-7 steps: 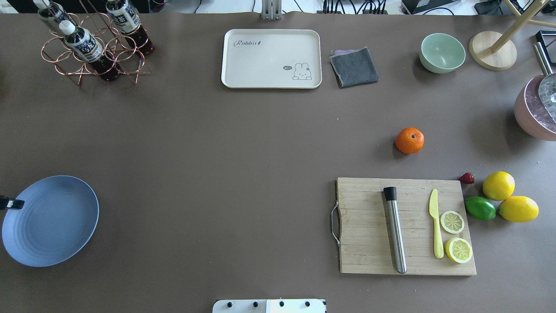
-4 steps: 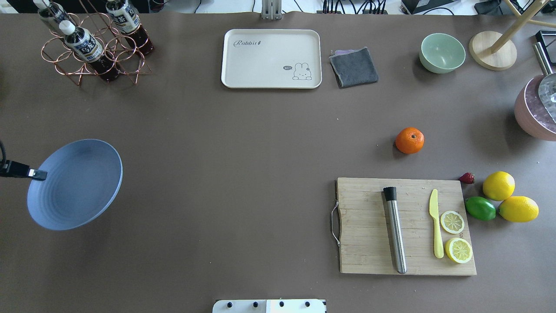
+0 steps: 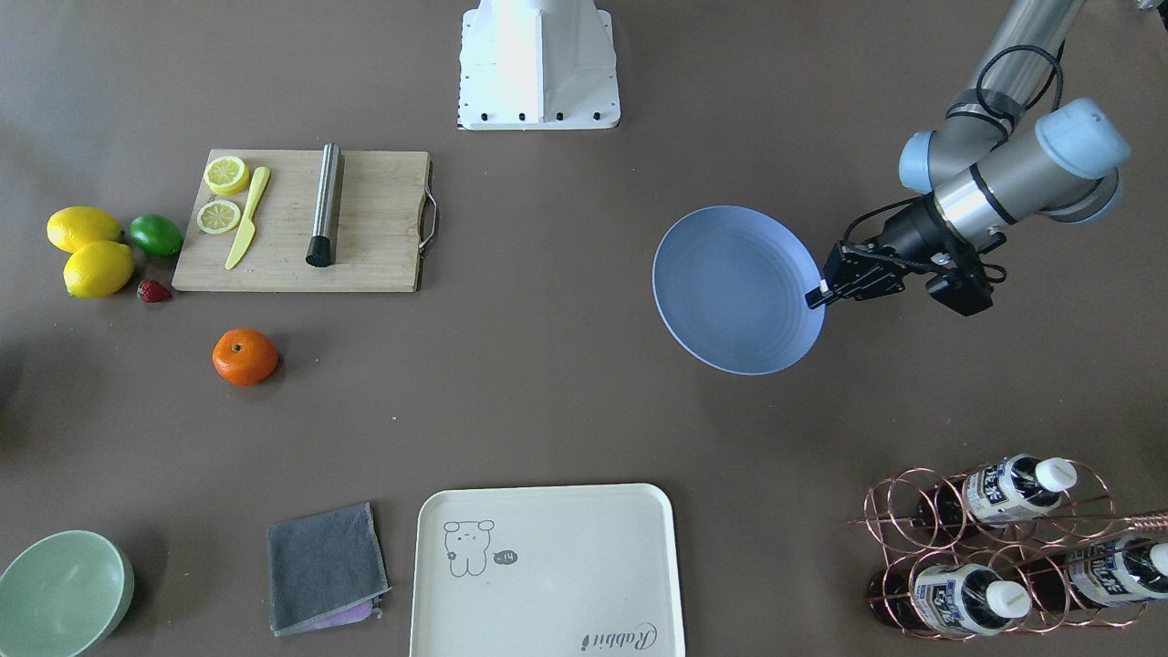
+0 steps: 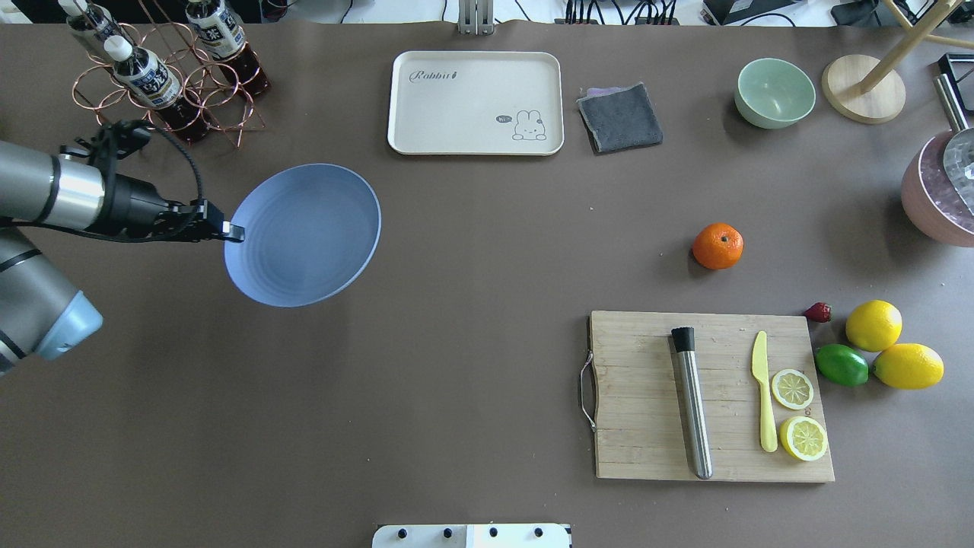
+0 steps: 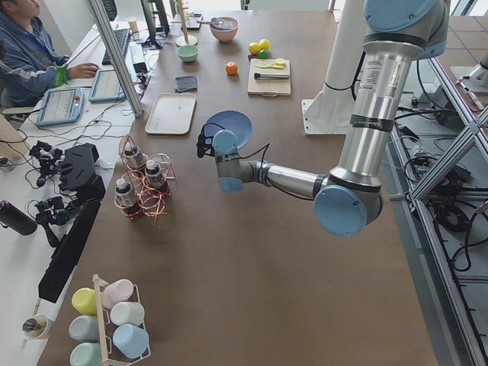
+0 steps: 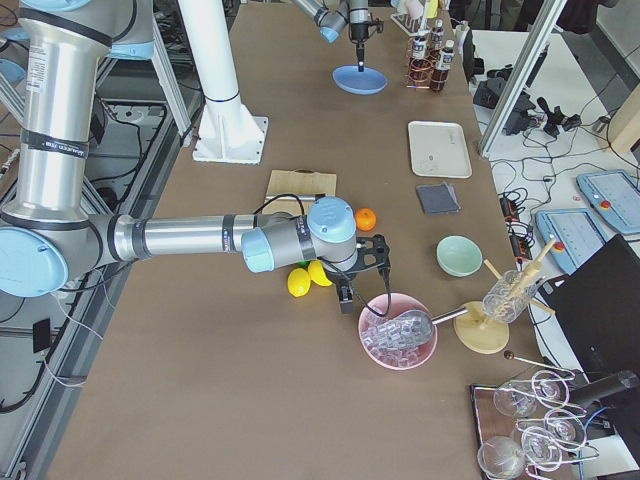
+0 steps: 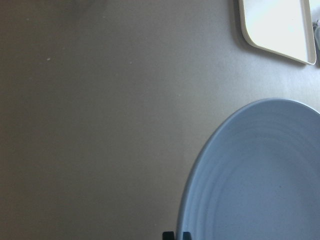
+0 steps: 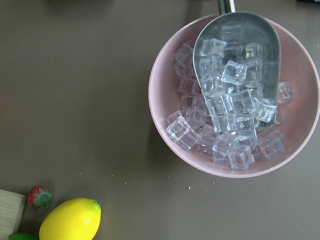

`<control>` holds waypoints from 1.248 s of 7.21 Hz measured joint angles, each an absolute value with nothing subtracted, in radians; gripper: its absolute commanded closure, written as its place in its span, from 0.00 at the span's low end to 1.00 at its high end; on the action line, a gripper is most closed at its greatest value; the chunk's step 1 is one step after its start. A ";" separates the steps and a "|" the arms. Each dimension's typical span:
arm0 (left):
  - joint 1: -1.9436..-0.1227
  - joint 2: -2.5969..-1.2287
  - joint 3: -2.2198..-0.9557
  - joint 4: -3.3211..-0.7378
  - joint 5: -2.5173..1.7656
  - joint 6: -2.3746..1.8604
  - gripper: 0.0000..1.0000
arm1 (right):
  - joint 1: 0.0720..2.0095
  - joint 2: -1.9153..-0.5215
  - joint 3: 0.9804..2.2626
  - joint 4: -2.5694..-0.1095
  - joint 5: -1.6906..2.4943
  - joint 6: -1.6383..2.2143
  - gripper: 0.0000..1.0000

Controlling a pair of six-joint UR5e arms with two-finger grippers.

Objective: Pick orange to plate
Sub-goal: 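Grip the light blue plate rim with the left gripper and slide it inward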

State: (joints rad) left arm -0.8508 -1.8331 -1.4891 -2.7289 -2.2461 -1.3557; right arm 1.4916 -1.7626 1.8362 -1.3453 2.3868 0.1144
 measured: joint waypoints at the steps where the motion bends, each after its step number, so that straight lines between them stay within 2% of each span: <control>1: -0.768 -1.903 -1.507 -2.625 -2.145 -1.375 1.00 | 1.492 -1.762 1.836 -1.345 2.387 0.116 0.00; 3: -0.606 -2.044 -1.514 -2.440 -1.945 -1.411 1.00 | 1.491 -1.761 1.835 -1.345 2.387 0.116 0.00; 6: -0.518 -2.108 -1.496 -2.366 -1.808 -1.416 1.00 | 1.491 -1.759 1.835 -1.347 2.387 0.117 0.00; 7: -0.520 -2.109 -1.492 -2.363 -1.802 -1.414 0.72 | 1.491 -1.757 1.835 -1.347 2.387 0.117 0.00; 8: -0.525 -2.109 -1.488 -2.363 -1.800 -1.412 0.03 | 1.491 -1.757 1.835 -1.346 2.387 0.116 0.00; 9: -0.529 -2.108 -1.485 -2.364 -1.799 -1.409 0.02 | 1.491 -1.757 1.835 -1.345 2.387 0.113 0.00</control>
